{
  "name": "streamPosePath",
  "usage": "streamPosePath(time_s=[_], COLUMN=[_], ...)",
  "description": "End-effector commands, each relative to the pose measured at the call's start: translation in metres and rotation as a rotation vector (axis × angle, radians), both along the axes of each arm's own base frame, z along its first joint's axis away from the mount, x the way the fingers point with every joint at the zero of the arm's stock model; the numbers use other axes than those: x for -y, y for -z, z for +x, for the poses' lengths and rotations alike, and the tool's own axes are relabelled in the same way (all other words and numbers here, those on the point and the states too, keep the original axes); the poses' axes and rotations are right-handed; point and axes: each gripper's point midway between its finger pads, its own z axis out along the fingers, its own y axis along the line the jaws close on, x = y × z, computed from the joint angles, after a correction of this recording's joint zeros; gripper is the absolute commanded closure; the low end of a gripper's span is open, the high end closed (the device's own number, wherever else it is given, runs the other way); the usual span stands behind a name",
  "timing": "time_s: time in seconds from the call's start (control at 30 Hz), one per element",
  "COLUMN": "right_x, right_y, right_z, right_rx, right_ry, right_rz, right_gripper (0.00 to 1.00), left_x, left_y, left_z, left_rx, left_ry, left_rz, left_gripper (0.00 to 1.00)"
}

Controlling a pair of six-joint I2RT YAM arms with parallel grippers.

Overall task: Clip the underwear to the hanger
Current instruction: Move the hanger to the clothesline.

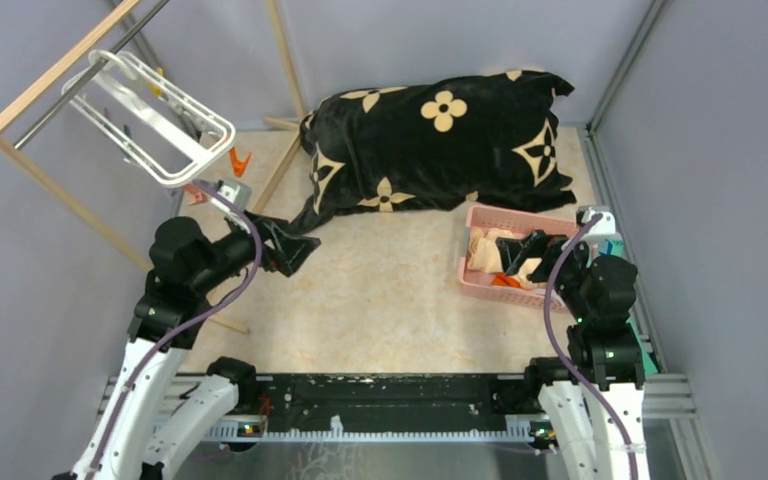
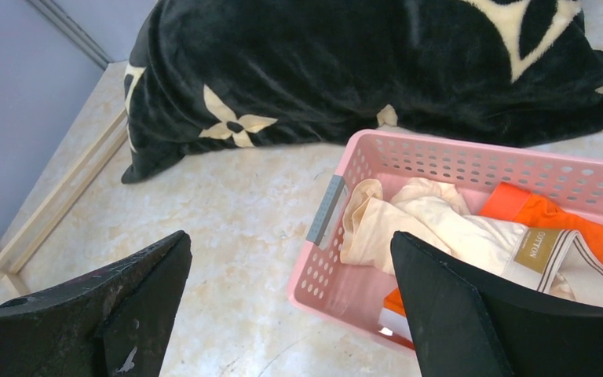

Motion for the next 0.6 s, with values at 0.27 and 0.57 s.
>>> streamPosePath(time_s=[0.27,0.57], right_x=[-0.001,0.002], right_y=[-0.008,0.001], right_z=[0.005,0.009], right_rx=[0.035,0.016], right_ry=[-0.008,0.003], right_rz=[-0.005,-0.018], right_gripper=[0.01,0.01], left_x=[0.106,0.141], left_y=[0.008,-0.079], left_z=[-0.044,-0.025], left_rx=[0.082,0.095], left_ry=[0.342,0.049], left_rz=[0.266,0.279], left_gripper=[0.0,0.0])
